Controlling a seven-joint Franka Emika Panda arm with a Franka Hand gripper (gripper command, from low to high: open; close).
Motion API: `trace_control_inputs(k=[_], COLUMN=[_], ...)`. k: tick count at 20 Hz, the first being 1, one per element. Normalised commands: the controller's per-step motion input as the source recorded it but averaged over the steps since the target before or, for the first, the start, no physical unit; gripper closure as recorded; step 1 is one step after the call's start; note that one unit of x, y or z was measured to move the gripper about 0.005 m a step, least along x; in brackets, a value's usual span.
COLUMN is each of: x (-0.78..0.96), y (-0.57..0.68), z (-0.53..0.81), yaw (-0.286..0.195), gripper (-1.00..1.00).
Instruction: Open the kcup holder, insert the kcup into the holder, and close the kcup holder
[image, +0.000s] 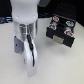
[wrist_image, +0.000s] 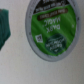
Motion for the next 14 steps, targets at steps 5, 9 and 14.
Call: trace_control_inputs(k=[5, 9, 14], x=[0.0, 0.0, 0.17], y=[0.03, 0.0, 0.0], z=[-0.18, -0.09, 0.0], yaw=[0.0, 0.0, -0.037], gripper=[-1.0, -1.0, 1.0])
